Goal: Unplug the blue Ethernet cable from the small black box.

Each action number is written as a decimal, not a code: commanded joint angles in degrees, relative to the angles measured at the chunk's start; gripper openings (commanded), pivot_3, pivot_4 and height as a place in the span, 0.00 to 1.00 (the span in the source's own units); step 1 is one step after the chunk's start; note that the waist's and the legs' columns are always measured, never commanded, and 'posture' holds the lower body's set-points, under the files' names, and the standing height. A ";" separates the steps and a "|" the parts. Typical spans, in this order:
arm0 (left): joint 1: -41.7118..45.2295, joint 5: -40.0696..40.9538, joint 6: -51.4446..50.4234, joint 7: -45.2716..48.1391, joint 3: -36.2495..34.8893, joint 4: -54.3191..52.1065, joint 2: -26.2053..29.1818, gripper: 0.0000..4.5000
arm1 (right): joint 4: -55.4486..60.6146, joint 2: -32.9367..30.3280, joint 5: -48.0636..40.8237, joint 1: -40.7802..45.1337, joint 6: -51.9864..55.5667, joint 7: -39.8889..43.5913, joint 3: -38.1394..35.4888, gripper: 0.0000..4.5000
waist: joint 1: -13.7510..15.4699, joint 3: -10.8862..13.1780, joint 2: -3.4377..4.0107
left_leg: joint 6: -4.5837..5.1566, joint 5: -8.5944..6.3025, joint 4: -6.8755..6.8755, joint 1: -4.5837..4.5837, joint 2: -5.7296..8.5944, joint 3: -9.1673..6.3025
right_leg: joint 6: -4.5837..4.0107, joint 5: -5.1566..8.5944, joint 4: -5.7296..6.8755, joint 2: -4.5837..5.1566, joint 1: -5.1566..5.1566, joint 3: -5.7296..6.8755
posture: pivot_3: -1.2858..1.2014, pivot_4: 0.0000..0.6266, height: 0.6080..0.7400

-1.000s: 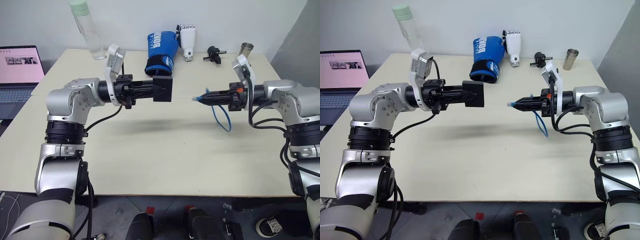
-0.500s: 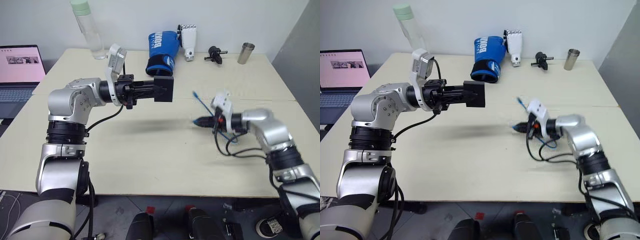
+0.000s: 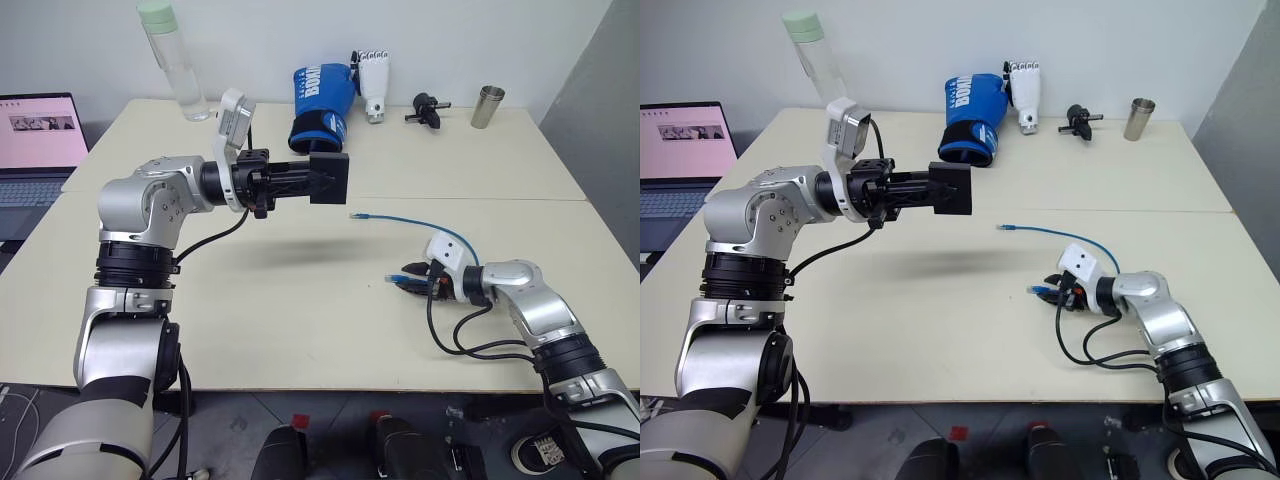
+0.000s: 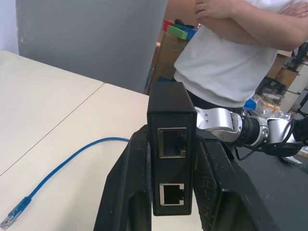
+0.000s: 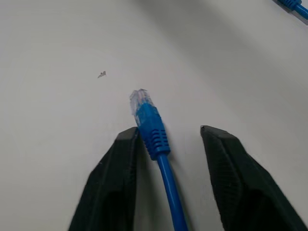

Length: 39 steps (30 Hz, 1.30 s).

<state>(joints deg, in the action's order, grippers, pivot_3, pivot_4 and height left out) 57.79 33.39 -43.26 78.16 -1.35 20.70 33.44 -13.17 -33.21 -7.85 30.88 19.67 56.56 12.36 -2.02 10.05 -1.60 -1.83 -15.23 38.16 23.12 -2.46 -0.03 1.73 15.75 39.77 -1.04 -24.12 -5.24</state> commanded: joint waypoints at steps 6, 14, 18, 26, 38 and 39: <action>1.50 0.11 0.78 0.59 -0.45 -0.64 0.52 0.17 | 17.94 -5.80 -11.07 0.55 13.57 7.79 -5.21 0.98 | 0.12 0.00 0.00 | 0.00 0.00 0.00 0.01 0.00 -0.02 | 0.00 0.00 -0.01 0.00 0.00 0.01 | 0.52 0.24 1.00; -0.60 1.35 -0.97 0.61 -1.92 -3.01 3.39 0.17 | 27.26 -9.78 -32.16 9.38 39.75 5.08 -18.42 1.00 | -0.03 0.02 0.03 | 0.01 -0.01 0.00 0.00 0.00 -0.03 | 0.01 0.00 -0.02 0.00 0.02 0.02 | 0.52 0.24 1.00; -2.34 2.91 -2.98 -0.49 -3.50 -5.39 5.06 0.17 | 25.77 -8.99 -38.80 15.13 48.43 -0.78 -25.30 1.00 | 0.14 0.02 0.02 | 0.02 -0.01 -0.03 0.01 -0.04 -0.09 | -0.03 0.02 -0.04 -0.01 0.02 0.09 | 0.52 0.24 1.00; -3.94 -1.47 4.53 -10.56 -6.45 -1.98 3.51 0.17 | 30.50 -6.05 -42.88 15.93 50.10 -7.63 -25.61 1.00 | 0.15 0.02 0.02 | 0.03 -0.02 -0.04 0.04 -0.02 -0.07 | -0.03 0.03 -0.07 0.00 0.02 0.08 | 0.52 0.24 1.00; -16.83 -21.16 33.21 -44.47 -6.10 10.92 -6.54 0.17 | 37.18 -2.42 -31.53 8.51 33.85 -11.06 -12.56 1.00 | 0.19 -0.04 -0.01 | 0.03 -0.02 -0.07 0.10 -0.07 -0.03 | -0.03 0.02 -0.11 0.09 -0.04 0.00 | 0.52 0.24 1.00; -17.36 -21.77 34.70 -46.37 -6.48 11.83 -7.28 0.17 | 37.28 -2.34 -30.83 8.00 32.84 -10.84 -11.76 1.00 | 0.25 -0.03 -0.03 | 0.02 -0.01 -0.06 0.16 -0.07 -0.05 | -0.03 0.01 -0.10 0.10 -0.09 0.03 | 0.52 0.24 1.00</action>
<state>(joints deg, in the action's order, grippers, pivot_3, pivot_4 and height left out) 39.91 13.21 -13.35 36.17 -6.52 32.83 26.51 22.20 -35.44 -40.13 38.97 56.01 45.68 0.12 -1.77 10.02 -1.63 -1.82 -15.24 38.17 23.39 -2.53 -0.12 1.70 15.76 39.71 -0.94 -24.29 -5.16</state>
